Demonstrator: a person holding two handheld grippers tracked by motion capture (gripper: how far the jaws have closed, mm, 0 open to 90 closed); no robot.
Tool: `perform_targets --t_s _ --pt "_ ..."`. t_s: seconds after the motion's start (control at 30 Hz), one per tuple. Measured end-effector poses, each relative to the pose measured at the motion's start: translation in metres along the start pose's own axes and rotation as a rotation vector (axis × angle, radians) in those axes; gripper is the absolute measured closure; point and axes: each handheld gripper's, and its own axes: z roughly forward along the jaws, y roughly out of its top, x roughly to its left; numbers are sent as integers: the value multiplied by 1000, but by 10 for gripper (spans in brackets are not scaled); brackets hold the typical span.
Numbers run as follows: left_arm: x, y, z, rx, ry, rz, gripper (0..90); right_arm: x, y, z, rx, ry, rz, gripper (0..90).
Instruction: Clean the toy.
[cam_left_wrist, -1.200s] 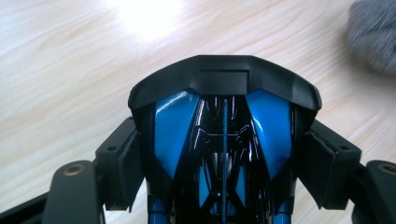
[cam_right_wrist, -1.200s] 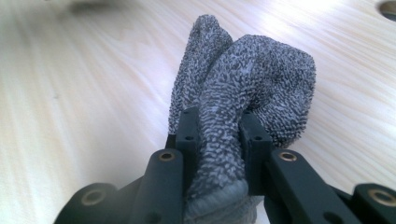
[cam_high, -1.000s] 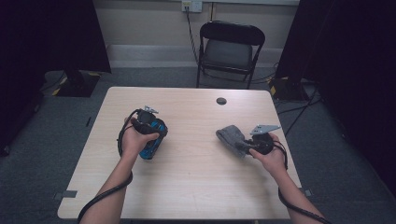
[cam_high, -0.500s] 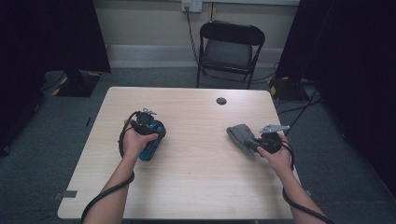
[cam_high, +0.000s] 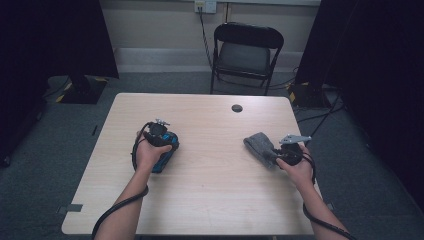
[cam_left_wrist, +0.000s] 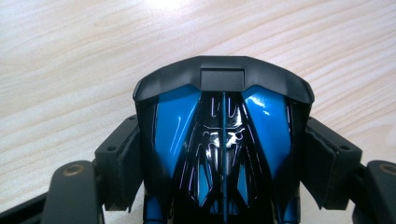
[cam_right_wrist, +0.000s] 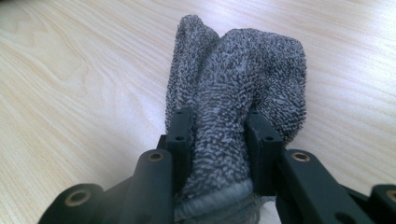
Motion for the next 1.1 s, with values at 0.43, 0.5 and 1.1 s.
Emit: perform_targets --t_s 0.43,0.5,1.1 --pt "-5 -9 13 28 17 42 250 0 -2 -1 -16 -21 13 519" --pt "-4 -11 13 24 17 40 249 1 -2 -1 -17 -24 8 500" --pt "-2 -12 6 5 6 13 209 0 0 -1 -21 -47 25 333"
